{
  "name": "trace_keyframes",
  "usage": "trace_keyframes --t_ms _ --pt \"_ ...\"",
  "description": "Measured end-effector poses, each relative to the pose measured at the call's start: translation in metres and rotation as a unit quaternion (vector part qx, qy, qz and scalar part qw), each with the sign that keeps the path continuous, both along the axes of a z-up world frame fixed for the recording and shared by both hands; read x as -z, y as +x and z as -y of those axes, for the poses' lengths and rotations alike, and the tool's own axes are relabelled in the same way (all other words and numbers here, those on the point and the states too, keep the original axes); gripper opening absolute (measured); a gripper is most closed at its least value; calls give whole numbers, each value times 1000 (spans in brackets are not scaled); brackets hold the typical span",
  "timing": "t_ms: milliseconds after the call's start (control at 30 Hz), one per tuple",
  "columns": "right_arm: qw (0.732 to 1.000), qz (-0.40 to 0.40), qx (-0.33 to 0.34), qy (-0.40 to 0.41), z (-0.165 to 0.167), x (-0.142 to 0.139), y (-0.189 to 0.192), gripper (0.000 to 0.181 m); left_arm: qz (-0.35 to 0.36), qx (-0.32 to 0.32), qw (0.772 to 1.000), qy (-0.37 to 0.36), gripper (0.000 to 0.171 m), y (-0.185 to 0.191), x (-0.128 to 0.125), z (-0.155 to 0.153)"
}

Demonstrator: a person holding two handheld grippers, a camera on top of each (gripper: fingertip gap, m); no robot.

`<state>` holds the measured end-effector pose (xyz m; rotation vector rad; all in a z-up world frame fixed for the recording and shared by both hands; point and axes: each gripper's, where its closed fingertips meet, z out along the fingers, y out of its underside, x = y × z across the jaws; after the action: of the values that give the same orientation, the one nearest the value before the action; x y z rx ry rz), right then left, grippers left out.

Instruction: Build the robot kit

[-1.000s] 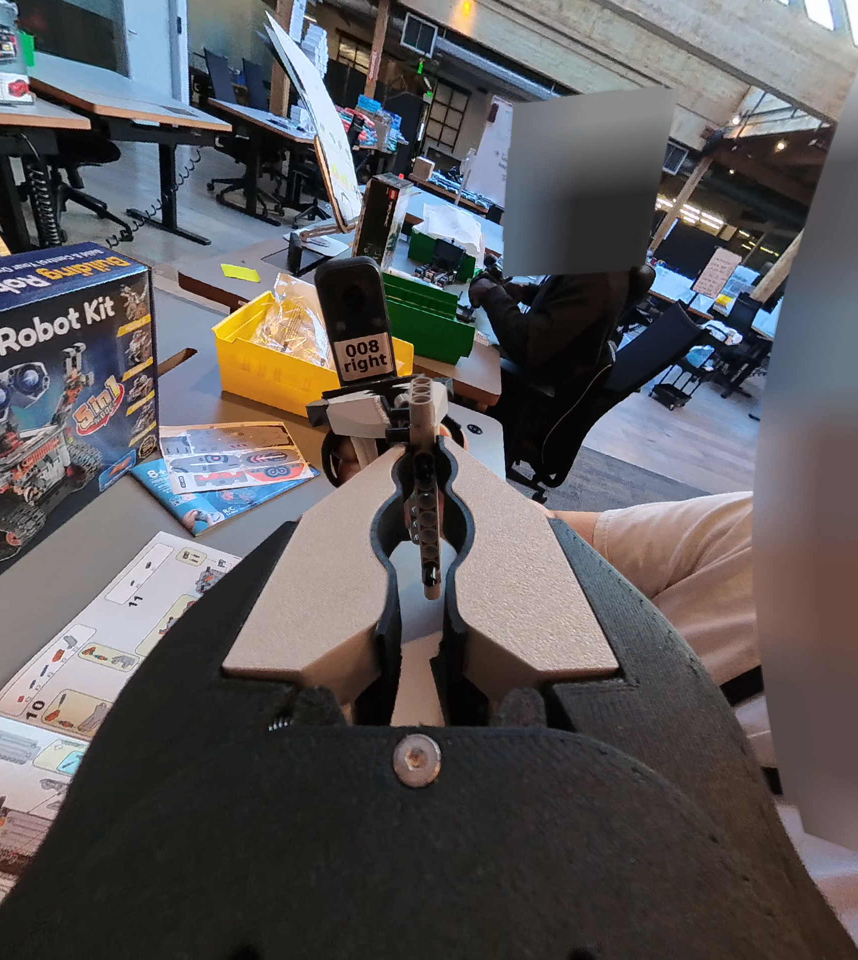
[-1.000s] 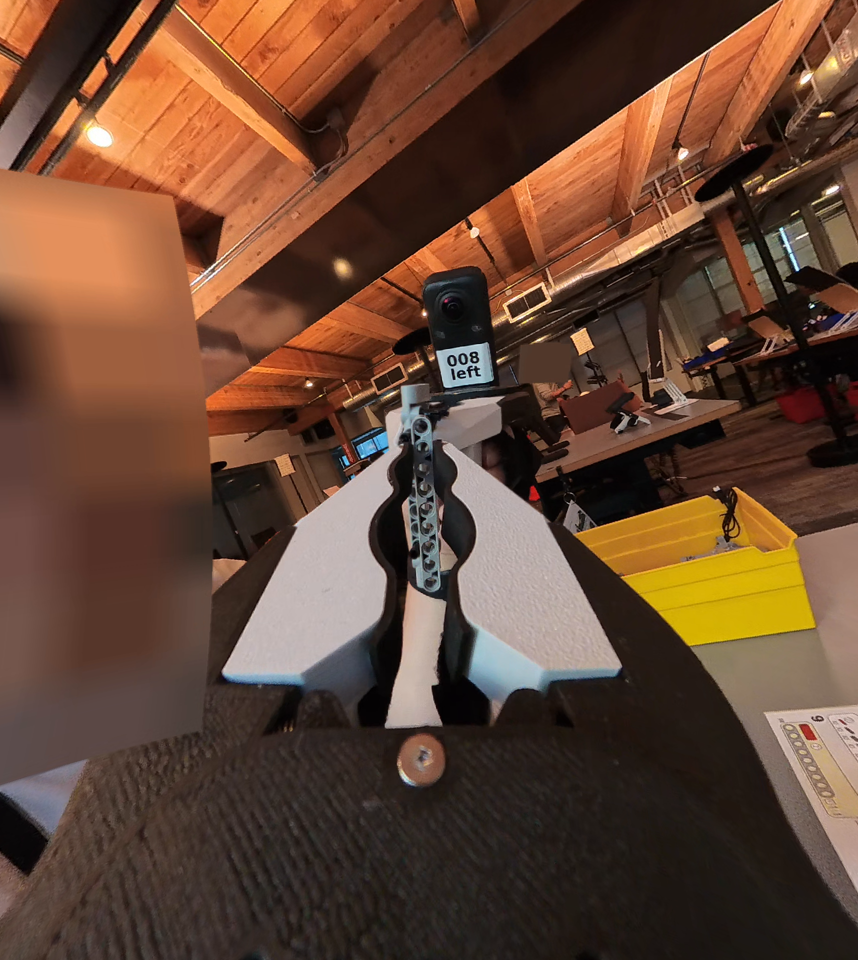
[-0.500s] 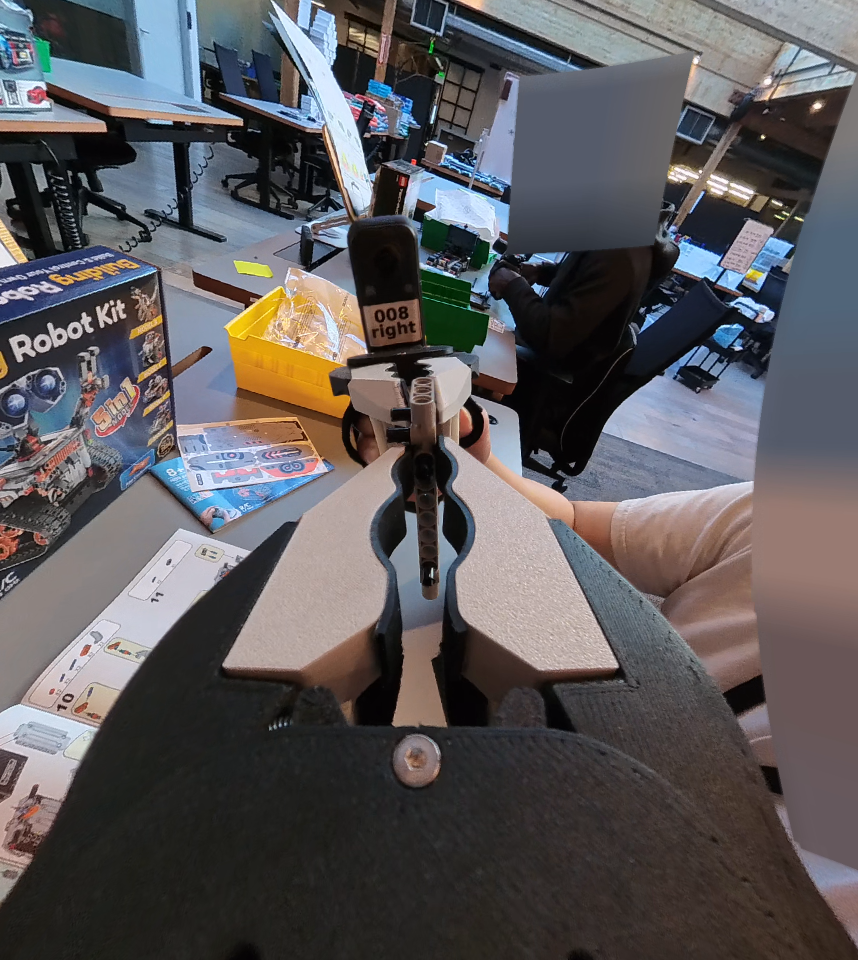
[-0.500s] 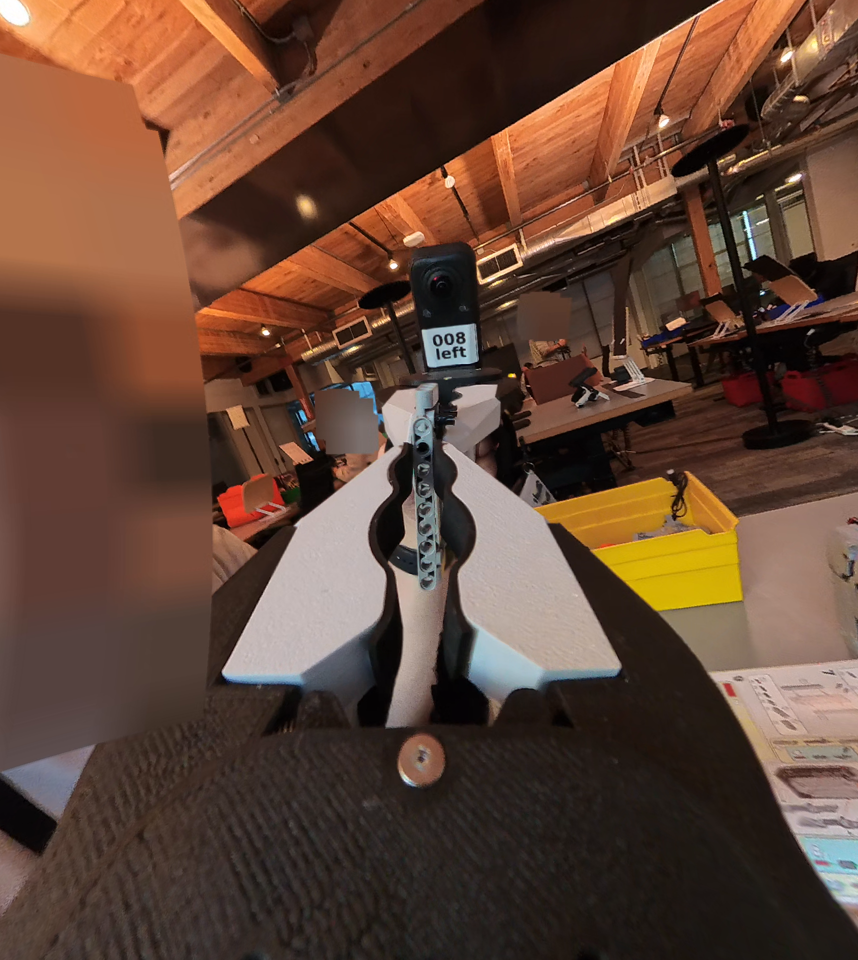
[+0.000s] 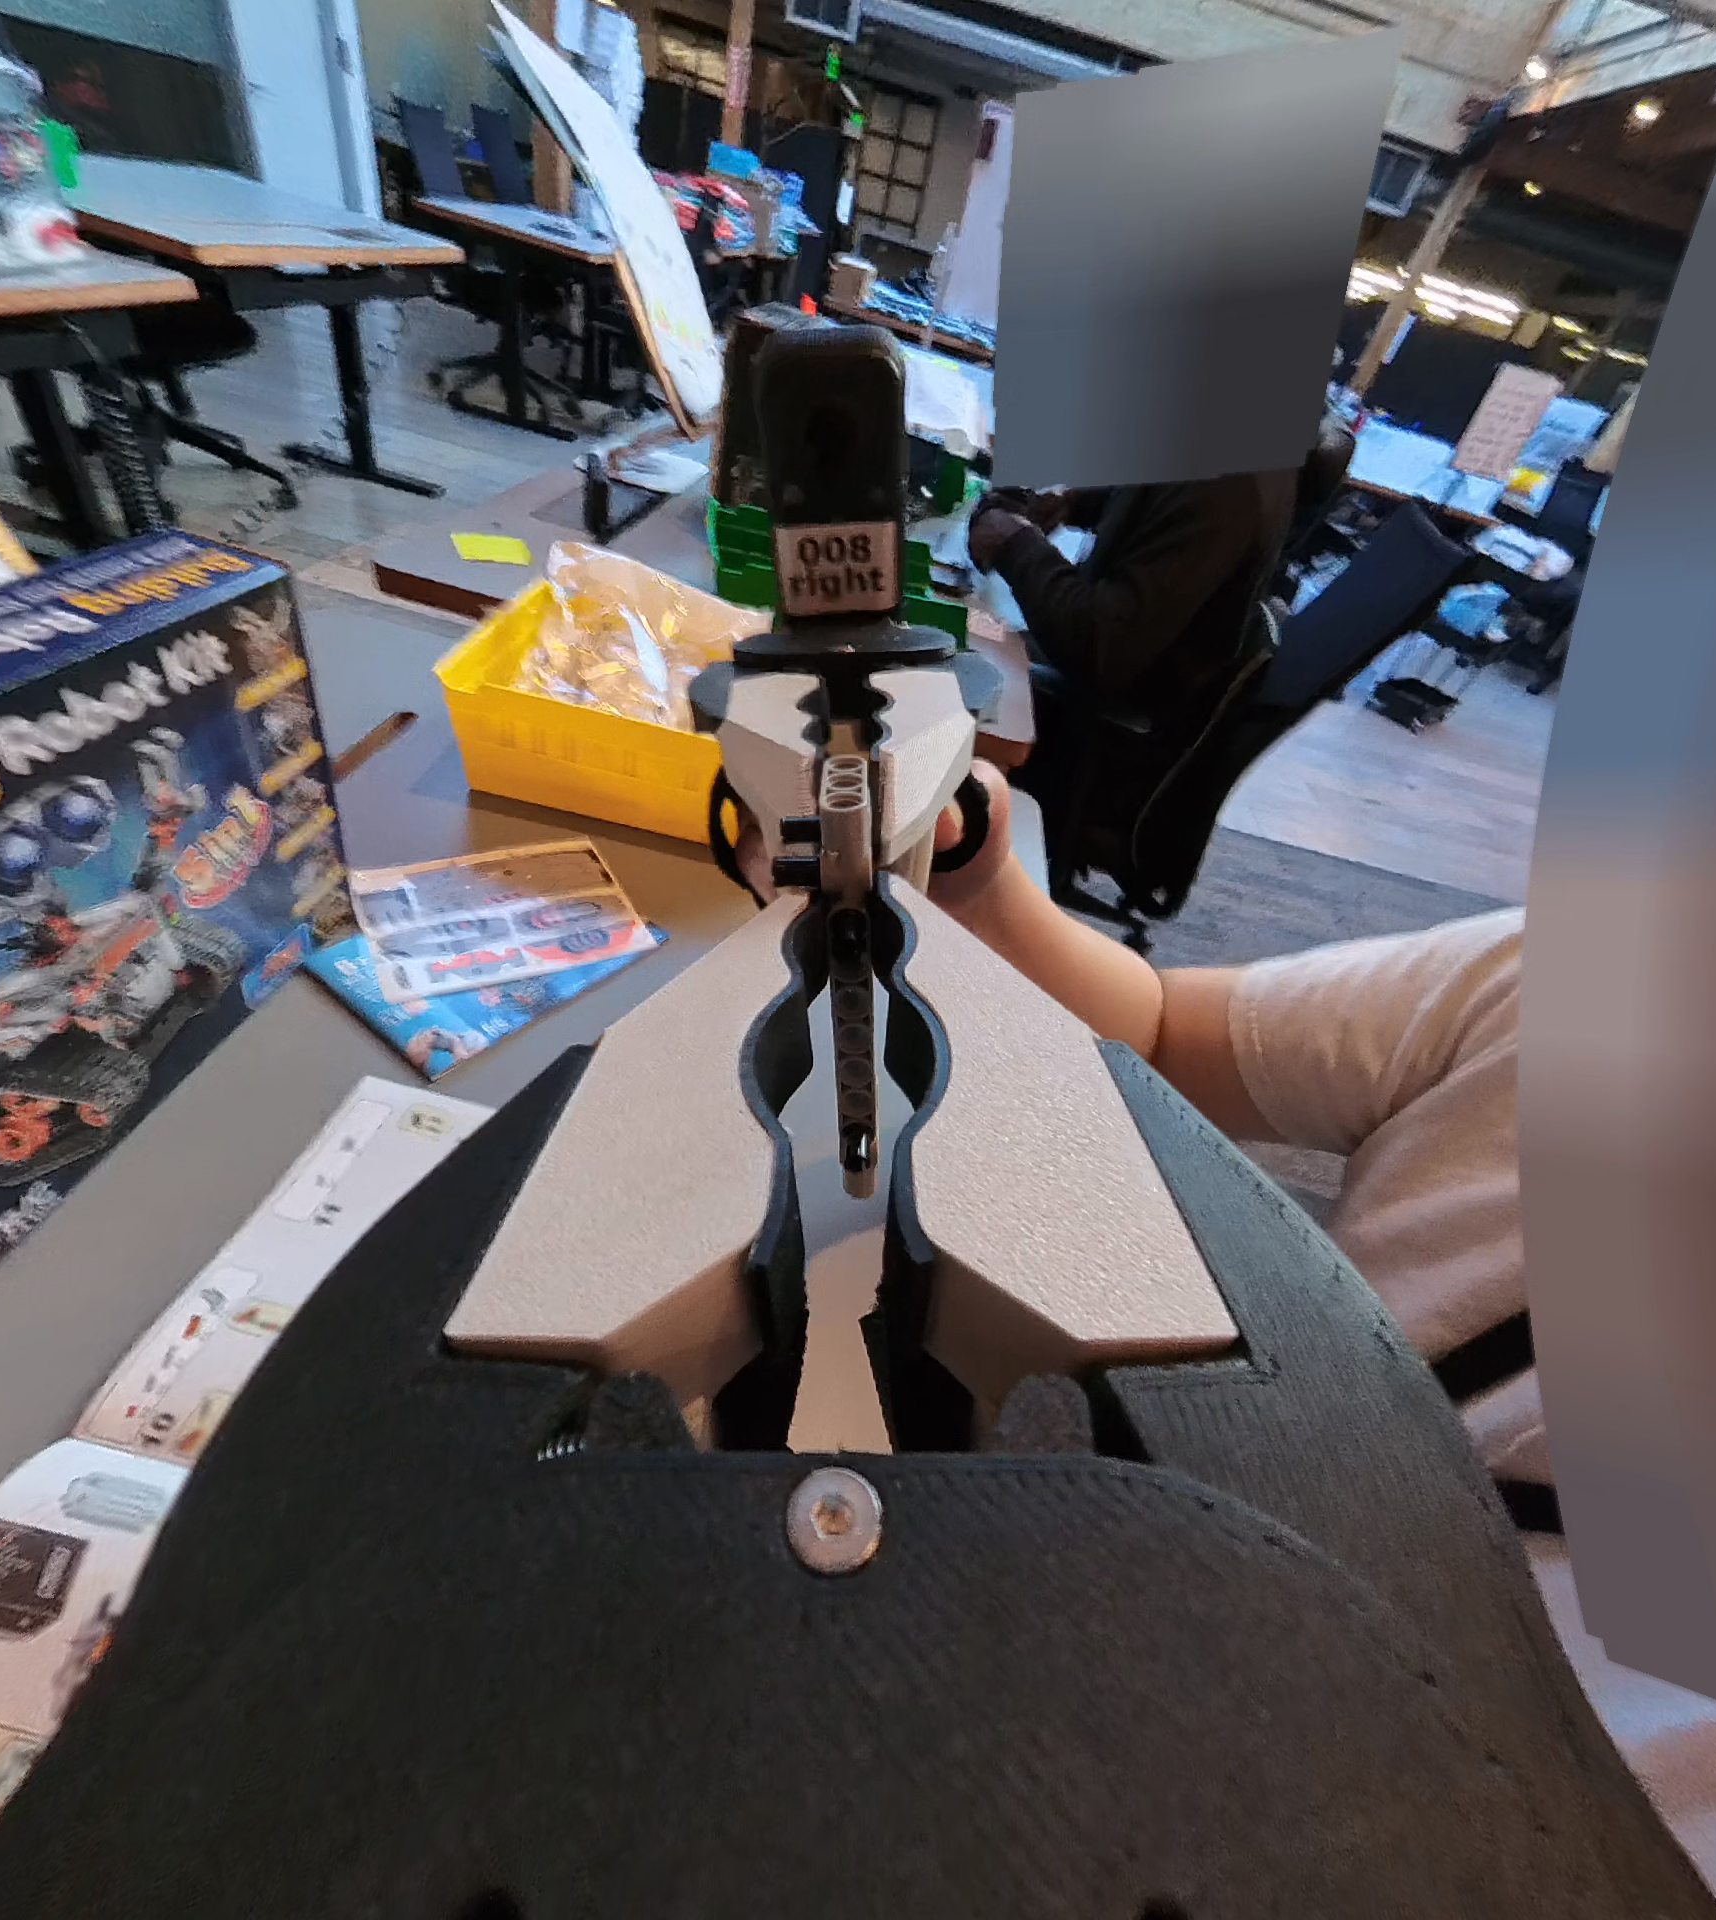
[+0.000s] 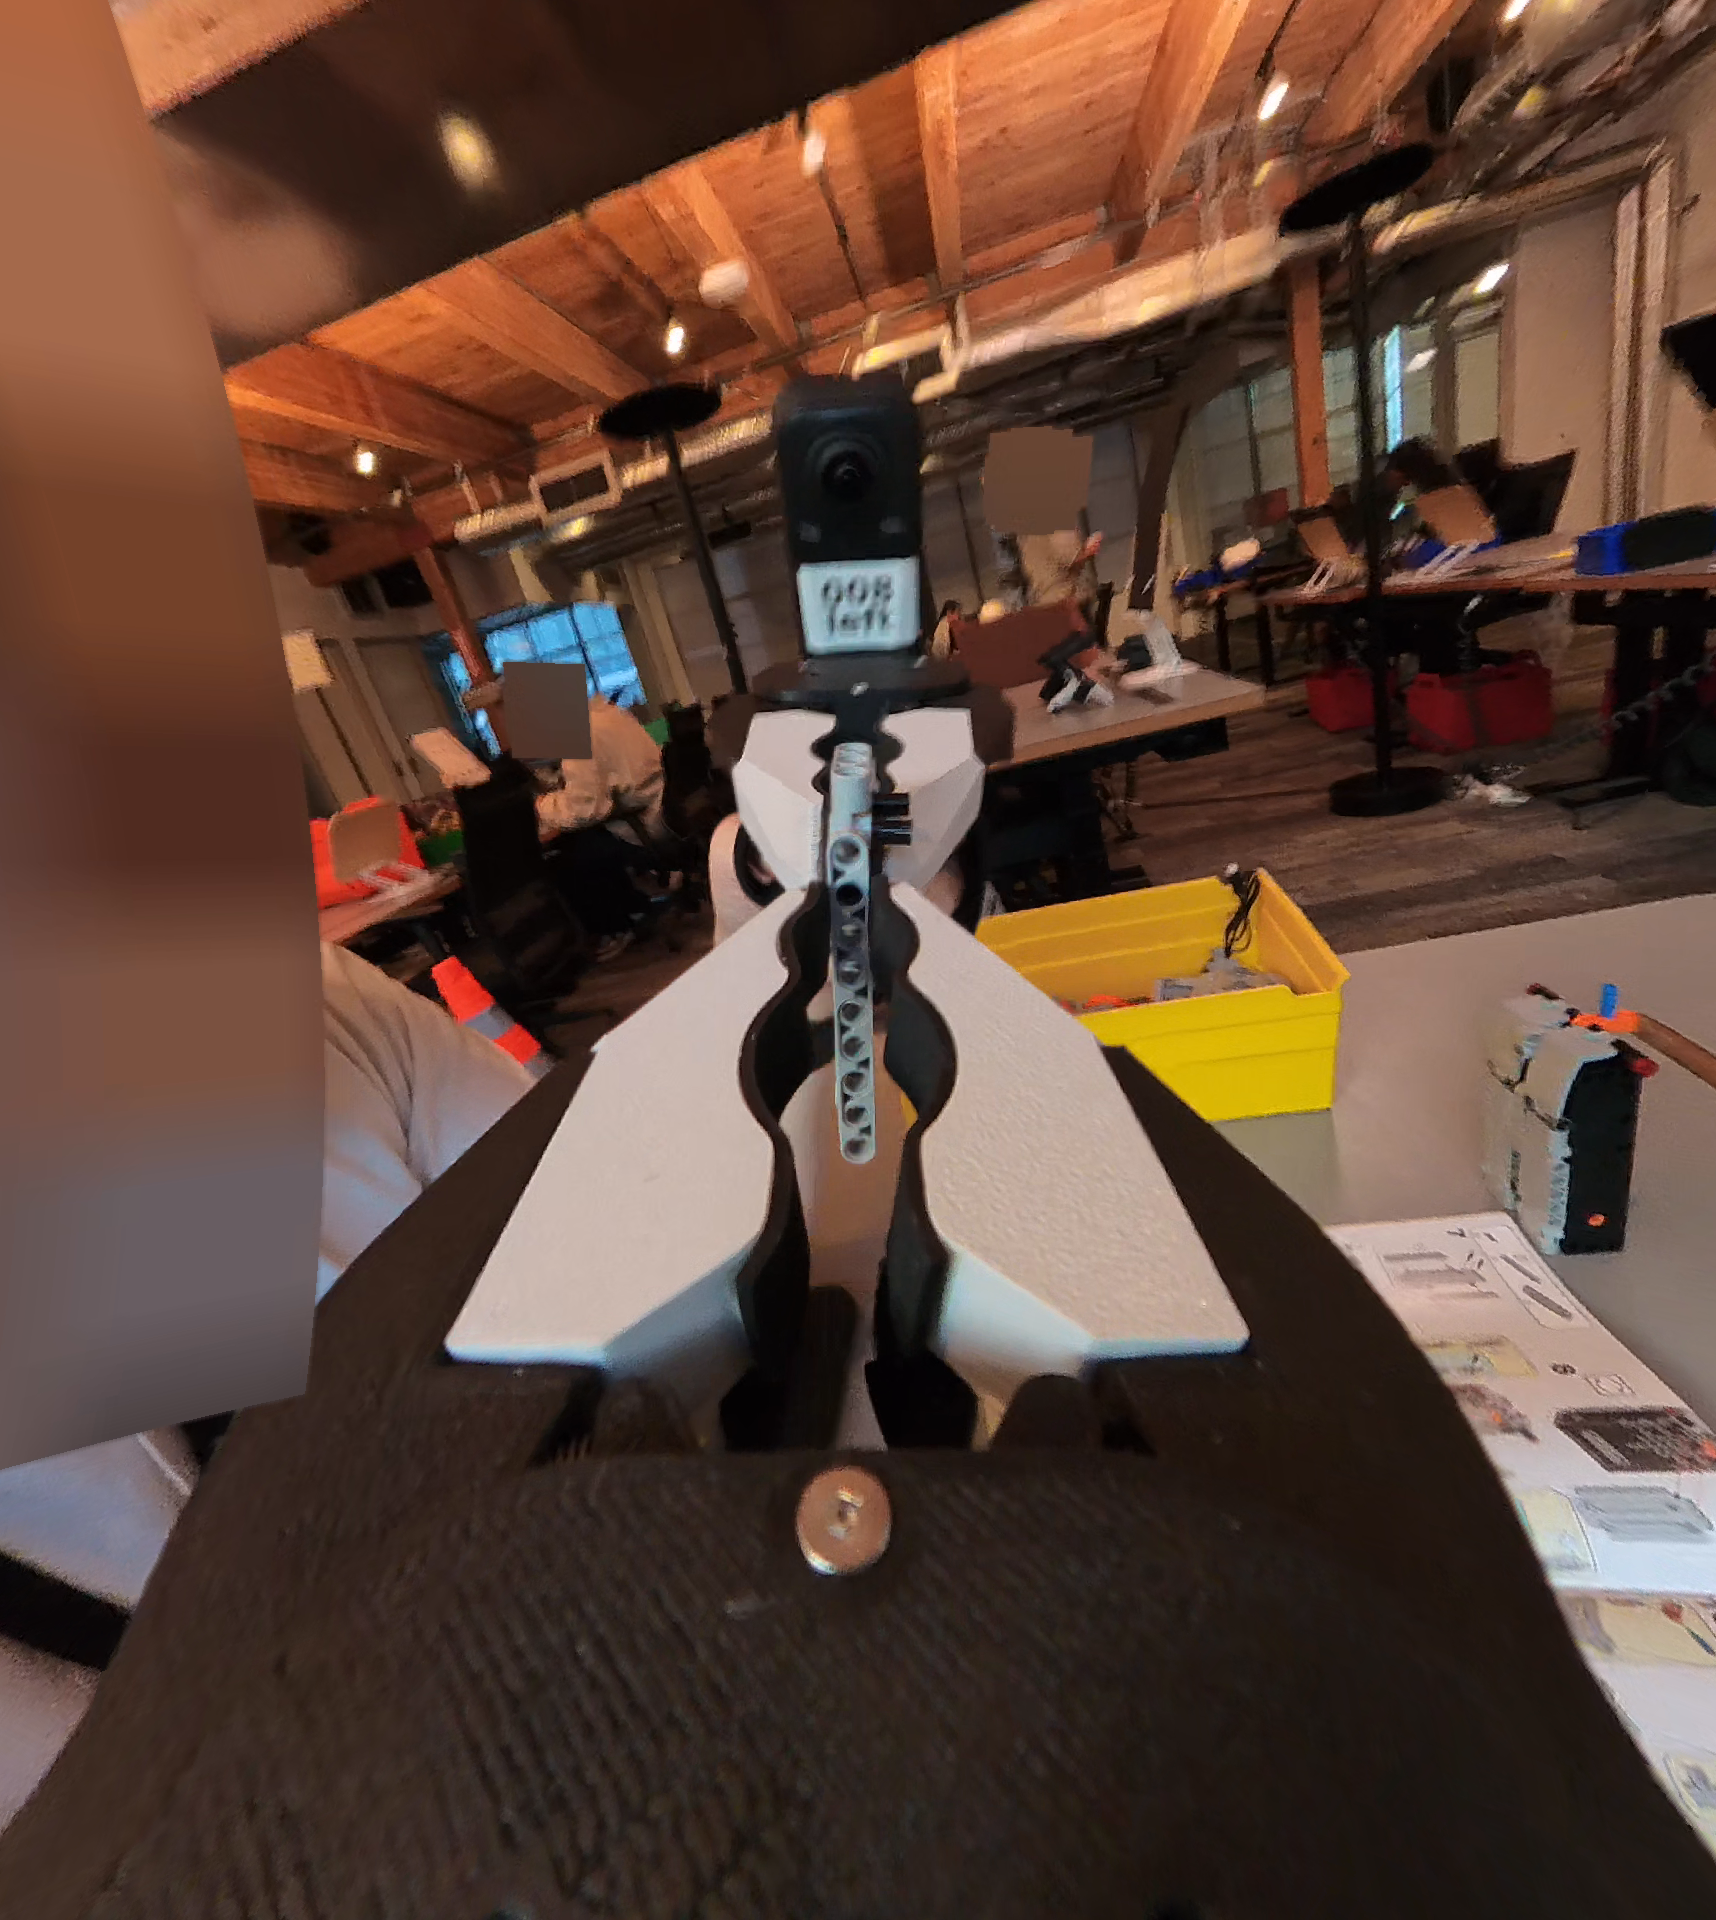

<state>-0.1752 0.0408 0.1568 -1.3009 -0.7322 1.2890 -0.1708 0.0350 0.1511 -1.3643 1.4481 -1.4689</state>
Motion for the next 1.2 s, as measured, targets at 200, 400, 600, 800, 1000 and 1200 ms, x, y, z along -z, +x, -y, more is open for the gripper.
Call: trace_keyframes --t_ms 200,400,600,800,1000,1200 --pt "999 -31 10 25 5 -15 5 6 40 24 999 -9 5 5 -11 6" --pt "998 -69 -9 -10 0 -18 9 8 71 42 995 -63 5 7 -19 1" --pt "999 -4 -10 -48 -6 3 11 27 104 8 991 -78 4 -10 -30 -20" --pt "998 31 -20 -56 -7 17 -5 13 103 11 990 -94 4 -10 -29 -21" --pt "999 -29 -28 -30 -2 -2 7 6 92 14 991 -98 36 2 -27 -11" --pt "997 -72 -33 -26 1 -14 20 6 91 10 994 -52 6 13 -25 -2"
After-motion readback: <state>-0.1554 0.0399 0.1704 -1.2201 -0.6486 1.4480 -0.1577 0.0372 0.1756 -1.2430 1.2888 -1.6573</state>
